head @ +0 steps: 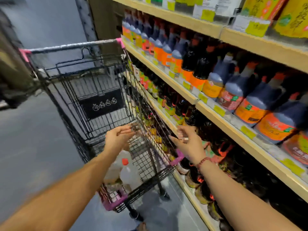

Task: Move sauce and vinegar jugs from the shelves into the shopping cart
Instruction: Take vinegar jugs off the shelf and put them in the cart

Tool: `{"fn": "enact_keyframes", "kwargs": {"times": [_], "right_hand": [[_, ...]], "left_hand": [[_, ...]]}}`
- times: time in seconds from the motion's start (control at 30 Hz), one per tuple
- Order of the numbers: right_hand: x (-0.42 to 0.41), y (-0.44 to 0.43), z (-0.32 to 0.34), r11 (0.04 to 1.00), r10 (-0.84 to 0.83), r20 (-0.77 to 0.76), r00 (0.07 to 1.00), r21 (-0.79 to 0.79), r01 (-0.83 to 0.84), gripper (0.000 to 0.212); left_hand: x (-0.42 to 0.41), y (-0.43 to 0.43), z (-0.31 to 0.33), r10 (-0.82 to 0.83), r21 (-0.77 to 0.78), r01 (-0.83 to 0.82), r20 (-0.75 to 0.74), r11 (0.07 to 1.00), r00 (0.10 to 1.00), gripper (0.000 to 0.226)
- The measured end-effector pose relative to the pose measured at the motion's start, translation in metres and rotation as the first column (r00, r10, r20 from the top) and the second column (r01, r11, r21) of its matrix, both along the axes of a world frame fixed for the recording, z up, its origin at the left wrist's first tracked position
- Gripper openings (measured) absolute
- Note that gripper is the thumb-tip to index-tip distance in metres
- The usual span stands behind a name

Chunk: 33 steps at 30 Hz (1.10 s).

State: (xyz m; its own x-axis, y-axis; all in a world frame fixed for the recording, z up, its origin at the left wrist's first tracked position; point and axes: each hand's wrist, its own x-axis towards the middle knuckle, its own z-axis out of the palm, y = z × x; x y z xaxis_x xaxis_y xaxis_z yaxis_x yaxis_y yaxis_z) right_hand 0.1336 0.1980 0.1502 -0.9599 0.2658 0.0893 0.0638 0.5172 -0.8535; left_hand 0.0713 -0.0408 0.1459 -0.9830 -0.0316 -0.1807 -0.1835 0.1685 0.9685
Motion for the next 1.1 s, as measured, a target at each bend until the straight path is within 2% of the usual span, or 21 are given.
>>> {"fn": "enact_keyframes", "kwargs": {"times": [0.13,0.27,0.33,0.47,0.53,0.6,0.77,0.93,1.1], "right_hand": [[-0.041,-0.049,-0.025,0.994,0.092,0.081,0.992,-0.064,-0.087,0.045],[-0.059,-0.087,-0.048,0.977,0.209,0.149,0.966,-0.063,-0.202,0.037],[-0.061,-0.103,-0.064,0.962,0.271,0.215,0.938,-0.081,-0.26,0.041],[-0.057,-0.129,-0.098,0.935,0.349,0.394,0.85,-0.084,-0.345,0.05],[-0.054,-0.138,-0.111,0.923,0.374,0.427,0.823,-0.086,-0.375,0.053],[-0.055,-0.146,-0.123,0.915,0.383,0.467,0.797,-0.078,-0.395,0.055],[-0.056,-0.165,-0.145,0.924,0.338,0.456,0.823,0.004,-0.382,0.028],[-0.055,-0.177,-0.159,0.941,0.264,0.418,0.869,0.089,-0.328,0.025],[-0.054,-0.17,-0.166,0.947,0.274,0.392,0.878,0.05,-0.317,0.016]], "left_hand": [[-0.014,-0.059,-0.021,0.079,-0.121,-0.081,-0.021,0.989,0.997,0.014],[-0.01,-0.087,-0.044,0.113,-0.168,-0.104,0.049,0.98,0.992,0.016],[-0.003,-0.09,-0.06,0.113,-0.191,-0.096,0.082,0.977,0.99,0.023],[0.012,-0.083,-0.089,0.123,-0.177,-0.092,0.172,0.98,0.977,0.031],[0.019,-0.075,-0.095,0.106,-0.151,-0.074,0.214,0.986,0.971,0.038],[0.021,-0.07,-0.101,0.147,-0.101,-0.125,0.254,0.987,0.956,0.04],[0.024,-0.063,-0.12,0.231,-0.138,-0.198,0.289,0.97,0.929,0.033],[0.026,-0.057,-0.133,0.285,-0.178,-0.239,0.307,0.955,0.908,0.022],[0.027,-0.056,-0.135,0.286,-0.191,-0.238,0.294,0.952,0.912,0.018]]}}
